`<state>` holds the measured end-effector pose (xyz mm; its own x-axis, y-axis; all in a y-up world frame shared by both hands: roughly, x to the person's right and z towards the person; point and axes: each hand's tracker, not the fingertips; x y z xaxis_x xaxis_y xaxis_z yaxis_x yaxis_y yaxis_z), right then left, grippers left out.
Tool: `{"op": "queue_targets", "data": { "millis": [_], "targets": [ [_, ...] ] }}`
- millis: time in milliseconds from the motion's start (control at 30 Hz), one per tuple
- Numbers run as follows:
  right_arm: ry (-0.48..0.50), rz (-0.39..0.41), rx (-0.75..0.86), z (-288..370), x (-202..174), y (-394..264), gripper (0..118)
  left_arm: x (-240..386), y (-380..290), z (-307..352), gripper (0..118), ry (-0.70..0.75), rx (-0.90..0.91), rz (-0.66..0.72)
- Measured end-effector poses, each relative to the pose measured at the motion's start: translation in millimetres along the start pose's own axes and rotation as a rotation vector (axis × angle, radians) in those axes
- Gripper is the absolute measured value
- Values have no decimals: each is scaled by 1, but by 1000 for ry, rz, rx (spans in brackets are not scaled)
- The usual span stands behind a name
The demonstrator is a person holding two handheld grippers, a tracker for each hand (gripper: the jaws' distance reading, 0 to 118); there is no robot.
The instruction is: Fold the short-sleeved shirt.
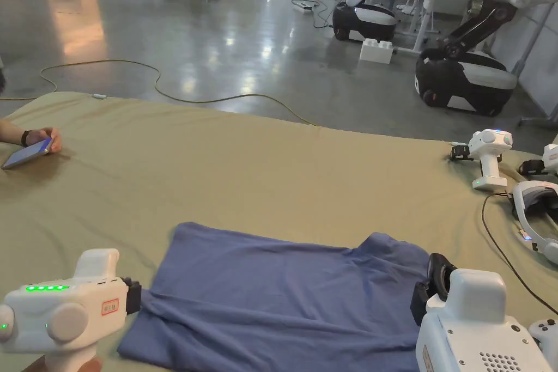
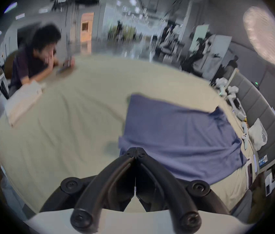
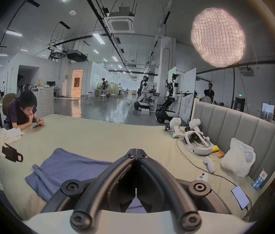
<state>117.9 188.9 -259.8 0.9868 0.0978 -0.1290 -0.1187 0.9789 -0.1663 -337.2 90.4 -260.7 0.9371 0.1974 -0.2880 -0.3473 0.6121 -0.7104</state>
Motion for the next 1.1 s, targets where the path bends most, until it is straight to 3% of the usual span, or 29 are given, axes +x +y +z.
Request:
{"op": "queue_targets", "data": {
  "millis": [167, 267, 300, 333, 367, 467, 600, 700, 733, 833, 967, 1000, 1033, 1100],
  "targets": [
    [6, 16, -57, -6, 0, -11, 0, -5, 1, -33, 2, 7, -224, 7],
    [17, 10, -98, -12, 2, -16, 0, -3, -2, -52, 36, 10, -347, 6],
    [21, 9, -109, -13, 3, -18, 0, 0, -4, -53, 57, 12, -367, 8],
    [19, 8, -119, -14, 3, -19, 0, 2, -7, -58, 69, 32, -387, 0],
    [16, 5, -123, -15, 4, -21, 0, 5, -10, -63, 70, 42, -408, -23],
    [13, 5, -145, -16, 6, -25, 0, 14, -17, -65, 70, 74, -390, -102],
    [5, 0, -175, -17, 12, -31, 0, 22, -22, -60, 64, 125, -376, -103],
    [-3, -5, -195, -17, 20, -36, 0, 38, -29, -34, 23, 149, -356, -149],
    [-10, -5, -201, -18, 24, -37, 0, 40, -31, -29, 14, 146, -348, -162],
    [-32, -10, -250, -23, 43, -41, 1, 16, -27, -53, 8, 79, -368, -129],
    [-36, -24, -444, -45, 90, -56, 26, 13, -33, -42, 8, 53, -331, -134],
    [-42, -27, -496, -52, 104, -62, 48, 11, -33, -40, 8, 43, -326, -132],
    [-52, -21, -559, -58, 114, -68, 62, 8, -34, -37, 8, 40, -316, -128],
    [-47, -12, -670, -70, 137, -85, 66, 8, -37, -29, 8, 12, -274, -118]
  ]
}}
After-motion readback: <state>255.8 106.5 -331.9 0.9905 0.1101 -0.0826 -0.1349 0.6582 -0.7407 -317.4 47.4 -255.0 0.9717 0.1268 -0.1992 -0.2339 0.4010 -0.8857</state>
